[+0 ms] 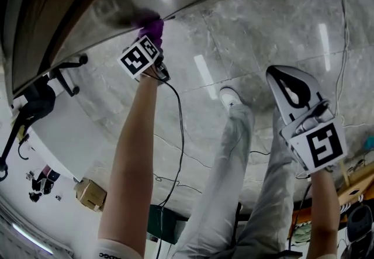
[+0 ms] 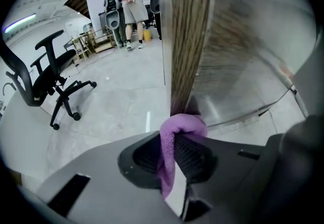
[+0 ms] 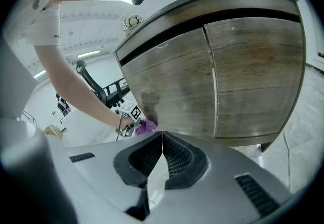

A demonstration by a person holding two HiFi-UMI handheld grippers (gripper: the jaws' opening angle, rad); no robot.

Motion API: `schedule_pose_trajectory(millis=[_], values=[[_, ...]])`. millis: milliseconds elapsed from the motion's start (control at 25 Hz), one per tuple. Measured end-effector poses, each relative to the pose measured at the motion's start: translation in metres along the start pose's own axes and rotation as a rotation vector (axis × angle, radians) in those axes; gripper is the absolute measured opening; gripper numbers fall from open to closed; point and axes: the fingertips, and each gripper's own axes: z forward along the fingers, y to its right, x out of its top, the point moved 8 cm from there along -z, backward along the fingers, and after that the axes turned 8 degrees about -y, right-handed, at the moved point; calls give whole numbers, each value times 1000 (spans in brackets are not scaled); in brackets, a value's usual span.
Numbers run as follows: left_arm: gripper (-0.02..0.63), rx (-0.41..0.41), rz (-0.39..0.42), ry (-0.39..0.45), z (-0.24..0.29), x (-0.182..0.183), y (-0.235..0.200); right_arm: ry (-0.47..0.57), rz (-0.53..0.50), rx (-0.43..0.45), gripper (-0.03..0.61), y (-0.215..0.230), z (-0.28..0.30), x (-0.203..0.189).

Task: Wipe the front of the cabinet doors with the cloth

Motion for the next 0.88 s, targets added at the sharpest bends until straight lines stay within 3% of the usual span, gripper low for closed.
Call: schedule_pose_trajectory(millis=[200,400,720,880], values=[[58,-91,-8,0,-48,-43,-5,42,76,18,28,-16,-6,29],[58,-171,24,7,-104,-74,8,51,61,51,28,-30,-15,59],[58,-264,59,207,-224,-95,93,47,-21,125,28,-21,-62,86],[58,-283,20,288,-274,-97,156,43,-55,137,28,7,-102,85]])
